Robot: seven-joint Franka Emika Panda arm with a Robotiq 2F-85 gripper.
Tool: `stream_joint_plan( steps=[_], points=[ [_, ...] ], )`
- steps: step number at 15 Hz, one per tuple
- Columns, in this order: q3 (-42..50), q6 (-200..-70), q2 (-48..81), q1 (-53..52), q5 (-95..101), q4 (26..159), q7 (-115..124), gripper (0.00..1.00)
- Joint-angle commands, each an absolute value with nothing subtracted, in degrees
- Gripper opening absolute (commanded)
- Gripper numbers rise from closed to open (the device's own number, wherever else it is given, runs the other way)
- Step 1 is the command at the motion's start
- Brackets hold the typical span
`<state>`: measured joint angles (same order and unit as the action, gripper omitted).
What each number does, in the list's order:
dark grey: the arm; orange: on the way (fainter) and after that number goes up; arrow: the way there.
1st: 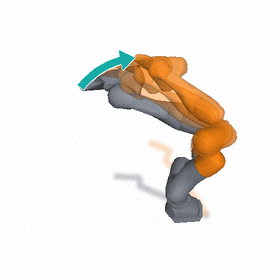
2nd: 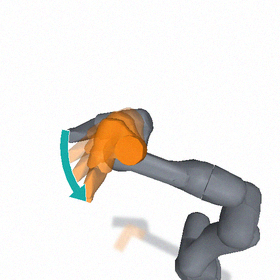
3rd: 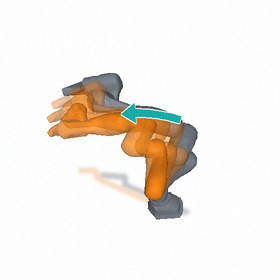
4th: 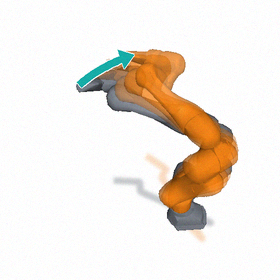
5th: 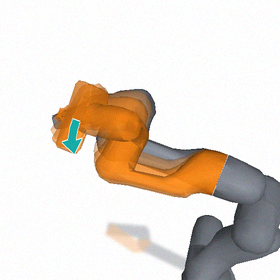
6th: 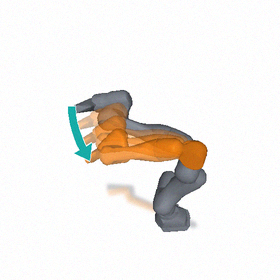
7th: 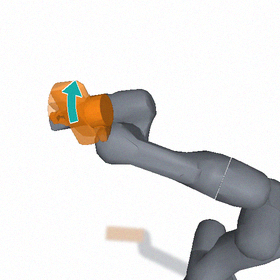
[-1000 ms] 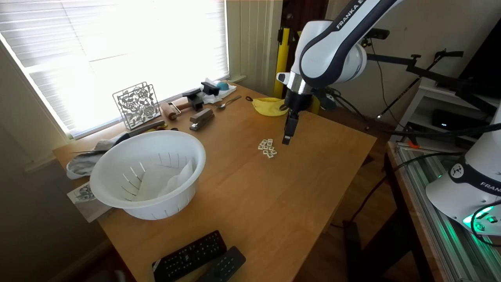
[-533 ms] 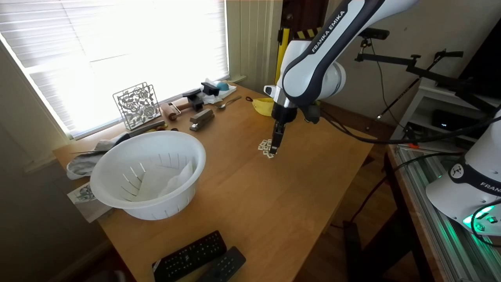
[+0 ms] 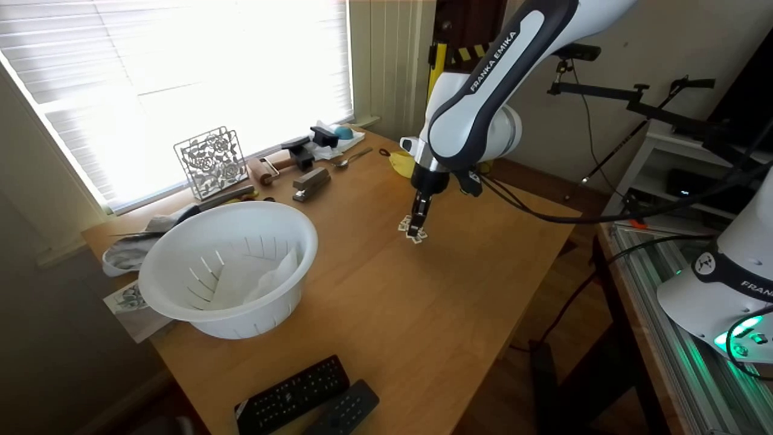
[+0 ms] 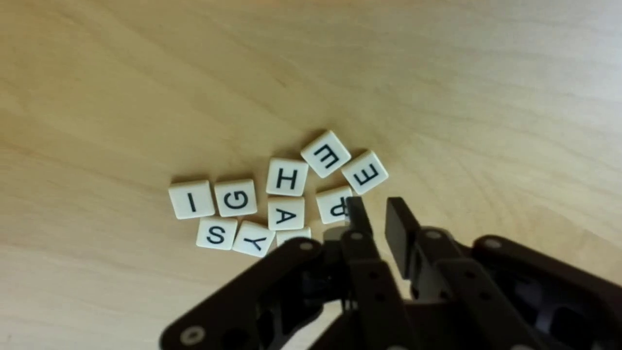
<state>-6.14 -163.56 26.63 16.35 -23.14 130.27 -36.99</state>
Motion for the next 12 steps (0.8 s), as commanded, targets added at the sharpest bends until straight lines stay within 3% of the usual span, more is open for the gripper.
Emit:
stream_joint_plan(
  steps=[1,12],
  points=[
    [-7.81,-165.73,28.62,18.54,-19.39,129.07,-35.96,0.00],
    [-8.61,-167.79,31.70,20.10,-12.46,127.34,-34.15,0.00]
  ],
)
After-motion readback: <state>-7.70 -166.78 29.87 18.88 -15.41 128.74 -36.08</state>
